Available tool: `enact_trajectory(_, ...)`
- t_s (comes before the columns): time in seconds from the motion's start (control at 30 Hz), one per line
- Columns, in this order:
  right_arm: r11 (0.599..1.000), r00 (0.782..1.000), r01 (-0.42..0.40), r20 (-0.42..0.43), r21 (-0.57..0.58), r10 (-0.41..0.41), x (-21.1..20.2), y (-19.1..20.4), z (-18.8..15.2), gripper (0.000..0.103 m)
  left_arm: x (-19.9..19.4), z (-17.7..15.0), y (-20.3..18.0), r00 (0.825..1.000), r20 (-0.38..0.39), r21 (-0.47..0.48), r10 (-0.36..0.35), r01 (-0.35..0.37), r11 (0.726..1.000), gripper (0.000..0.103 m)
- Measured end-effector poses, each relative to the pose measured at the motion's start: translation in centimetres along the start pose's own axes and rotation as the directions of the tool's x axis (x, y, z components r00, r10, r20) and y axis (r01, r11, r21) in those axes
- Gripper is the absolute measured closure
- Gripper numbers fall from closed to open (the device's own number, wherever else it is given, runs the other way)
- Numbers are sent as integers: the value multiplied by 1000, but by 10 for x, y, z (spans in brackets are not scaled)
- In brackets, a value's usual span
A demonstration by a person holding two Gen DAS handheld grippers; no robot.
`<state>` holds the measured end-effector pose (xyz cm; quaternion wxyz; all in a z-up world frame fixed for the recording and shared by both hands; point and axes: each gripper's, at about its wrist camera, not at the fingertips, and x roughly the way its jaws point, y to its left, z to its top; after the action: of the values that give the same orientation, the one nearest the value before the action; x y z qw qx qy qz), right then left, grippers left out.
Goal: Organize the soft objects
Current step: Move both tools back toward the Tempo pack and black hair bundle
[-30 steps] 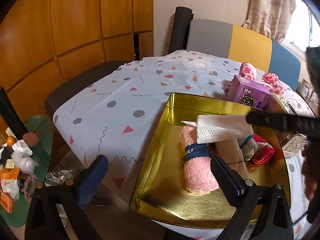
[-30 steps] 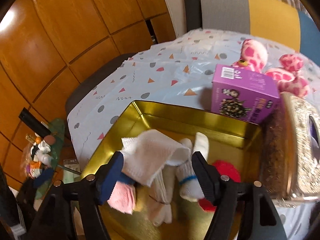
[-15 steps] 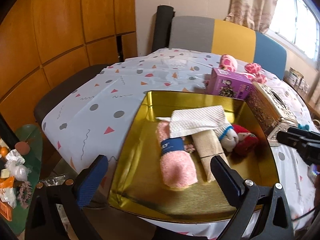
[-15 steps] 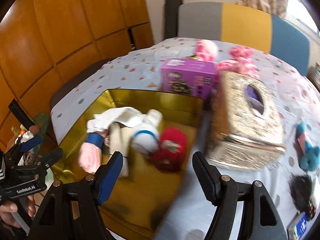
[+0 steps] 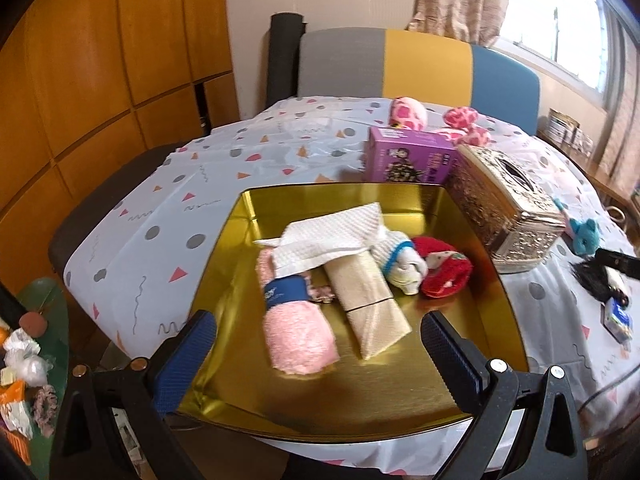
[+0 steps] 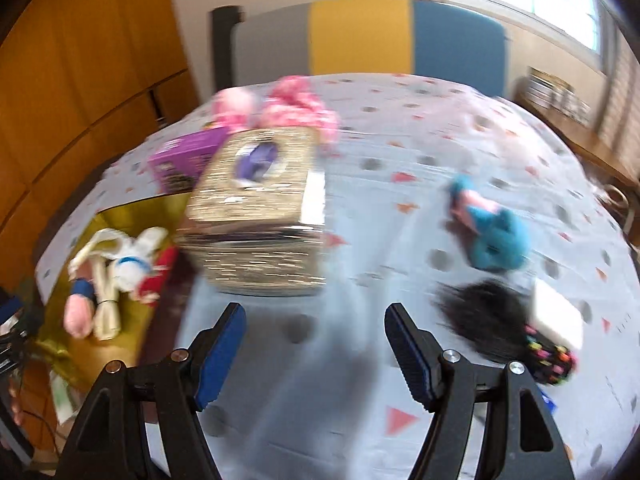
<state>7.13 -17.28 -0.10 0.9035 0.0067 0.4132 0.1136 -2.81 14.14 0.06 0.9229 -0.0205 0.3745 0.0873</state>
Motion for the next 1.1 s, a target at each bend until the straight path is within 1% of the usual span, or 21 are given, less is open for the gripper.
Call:
enact_trajectory(0.2,985,994,97,35,140,-103,-19,-63,-4,30,1,2,-21,999,-8,48,-40,40,998,0)
enact_trajectory(0.3,964,985,149,57,219,-166,-30,-93,-8,30,0,3,-33,998,-12,75,-58,59,995,0)
enact_trajectory(0.4,926,971,185,85,328,-224,-40,-125,-14,30,-1,5,-46,997,-11,107,-76,77,991,0)
enact_trajectory(0.47,881,961,191,102,432,-258,-47,-146,-21,30,-2,6,-56,996,-13,129,-90,91,987,0)
enact_trajectory(0.57,785,954,158,113,599,-278,-56,-180,-34,30,-1,6,-70,993,-21,155,-114,116,981,0)
enact_trajectory(0.6,763,953,149,115,629,-280,-58,-188,-37,30,0,6,-75,992,-25,165,-120,123,979,0)
enact_trajectory(0.63,725,952,133,116,675,-282,-61,-198,-43,30,0,6,-78,992,-28,171,-125,128,977,0)
enact_trajectory(0.67,697,952,123,114,706,-283,-63,-205,-48,30,1,6,-84,991,-34,179,-133,136,974,0)
enact_trajectory(0.8,601,958,84,103,795,-269,-66,-226,-63,30,3,4,-105,985,-53,221,-164,172,960,0)
enact_trajectory(0.87,566,958,74,100,821,-269,-68,-233,-69,30,4,3,-116,981,-61,246,-182,191,950,0)
enact_trajectory(0.97,538,957,66,101,840,-274,-71,-237,-75,30,8,3,-137,973,-89,288,-213,230,930,0)
enact_trajectory(1.07,508,958,54,99,860,-269,-72,-242,-80,30,11,5,-151,963,-101,304,-249,268,914,0)
enact_trajectory(1.1,501,959,49,100,864,-266,-72,-243,-82,30,13,5,-157,958,-117,305,-263,287,908,0)
